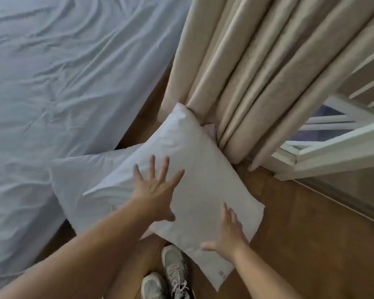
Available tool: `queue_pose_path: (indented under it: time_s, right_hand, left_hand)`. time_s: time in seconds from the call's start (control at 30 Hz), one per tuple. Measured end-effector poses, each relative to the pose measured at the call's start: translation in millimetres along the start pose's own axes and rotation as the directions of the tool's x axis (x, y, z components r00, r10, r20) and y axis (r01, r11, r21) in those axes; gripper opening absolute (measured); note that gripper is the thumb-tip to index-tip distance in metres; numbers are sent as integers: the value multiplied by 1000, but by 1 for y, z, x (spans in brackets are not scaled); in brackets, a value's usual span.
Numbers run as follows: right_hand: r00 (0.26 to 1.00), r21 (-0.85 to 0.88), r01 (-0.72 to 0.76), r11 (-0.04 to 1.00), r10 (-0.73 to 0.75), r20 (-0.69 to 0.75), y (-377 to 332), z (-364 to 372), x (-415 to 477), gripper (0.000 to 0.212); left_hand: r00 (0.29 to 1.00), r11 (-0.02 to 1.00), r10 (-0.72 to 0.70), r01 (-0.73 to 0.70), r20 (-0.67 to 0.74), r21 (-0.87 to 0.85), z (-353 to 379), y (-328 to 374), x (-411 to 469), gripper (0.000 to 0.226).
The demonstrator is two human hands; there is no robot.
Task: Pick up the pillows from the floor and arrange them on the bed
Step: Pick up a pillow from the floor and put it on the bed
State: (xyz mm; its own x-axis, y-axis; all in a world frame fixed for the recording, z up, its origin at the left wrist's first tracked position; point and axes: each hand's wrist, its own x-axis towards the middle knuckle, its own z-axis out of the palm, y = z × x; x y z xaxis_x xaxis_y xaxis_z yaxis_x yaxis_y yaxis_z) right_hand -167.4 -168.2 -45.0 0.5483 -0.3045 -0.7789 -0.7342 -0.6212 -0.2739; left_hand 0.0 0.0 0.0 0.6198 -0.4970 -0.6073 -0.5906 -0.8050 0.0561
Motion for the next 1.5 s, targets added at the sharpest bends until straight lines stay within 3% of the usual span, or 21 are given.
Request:
queue_pose_path:
  time_s: [0.1, 0.13, 0.2, 0.27, 0.33, 0.4, 0.43, 0.53, 0.67, 0.73, 0.8, 0.9, 1.03, 1.13, 1.23, 1.3, 1.37, 1.43, 1.5]
  right_hand:
    - [997, -31, -34, 999, 32, -67, 18, 26, 82, 150]
    - [996, -36, -56, 998, 53, -75, 22, 32, 109, 153]
    - [989, -95, -33, 995, 19, -149, 39, 56, 153, 156]
    - [946, -106, 54, 993, -85, -312, 54, 83, 182, 151]
    - [861, -63, 137, 989, -150, -486, 64, 109, 205, 128]
    - [763, 16, 202, 979, -147, -629, 65, 129, 224, 87]
    - [754, 58, 212, 976, -126, -645, 64, 133, 231, 69]
    - [860, 162, 189, 969, -84, -504, 61, 119, 232, 36]
    - [958, 99, 168, 981, -139, -250, 57, 65, 174, 32]
    - [947, -13, 201, 980, -197, -253, 45, 37, 131, 39]
    - [888, -152, 293, 944, -328, -323, 25, 15, 88, 42]
    - [767, -247, 418, 874, -486, -420, -31, -24, 34, 30]
    - [575, -373, 610, 700, -714, -400, -165, -82, -13, 48]
    - [405, -460, 729, 507, -861, -307, -305, -109, -44, 40]
    - [233, -592, 747, 302, -953, -192, -470, -109, -77, 17]
    - [132, -645, 744, 174, -985, -114, -583, -92, -100, 17]
    - [68, -625, 772, 114, -993, -98, -687, -60, -121, 20]
    - [63, -581, 809, 92, -996, -70, -767, -20, -137, 32]
    - [69, -563, 824, 62, -998, -9, -811, 20, -143, 38]
  left_hand:
    - [976, 957, 191, -161, -103, 243, 35, 4, 74, 142]
    - [966, 951, 224, -187, -131, 247, 48, 0, 95, 142]
    - [935, 934, 293, -234, -202, 270, 81, -11, 131, 135]
    - [910, 913, 341, -262, -234, 312, 107, -28, 156, 118]
    - [870, 889, 406, -306, -280, 340, 123, -45, 176, 96]
    - [802, 864, 483, -370, -351, 343, 130, -50, 192, 69]
    - [769, 849, 514, -390, -380, 358, 132, -50, 197, 57]
    - [724, 814, 575, -457, -382, 359, 122, -37, 196, 37]
    - [784, 837, 546, -492, -296, 241, 83, -25, 157, 35]
    - [793, 840, 541, -496, -281, 218, 52, -31, 124, 24]
    - [807, 854, 520, -481, -280, 200, 14, -48, 85, 22]
    - [843, 897, 442, -409, -306, 169, -44, -94, 27, 24]
    - [876, 966, 255, -219, -410, 133, -126, -185, -64, 28]
    - [851, 994, 63, -10, -521, 105, -180, -281, -144, 30]
    - [758, 974, -142, 221, -636, 46, -215, -391, -229, 33]
    - [674, 925, -285, 381, -681, -10, -221, -467, -281, 36]
    - [602, 828, -439, 559, -667, -40, -214, -544, -326, 21]
    - [525, 651, -662, 756, -535, -65, -195, -607, -360, 19]
    - [481, 544, -794, 835, -373, -80, -176, -653, -378, 29]
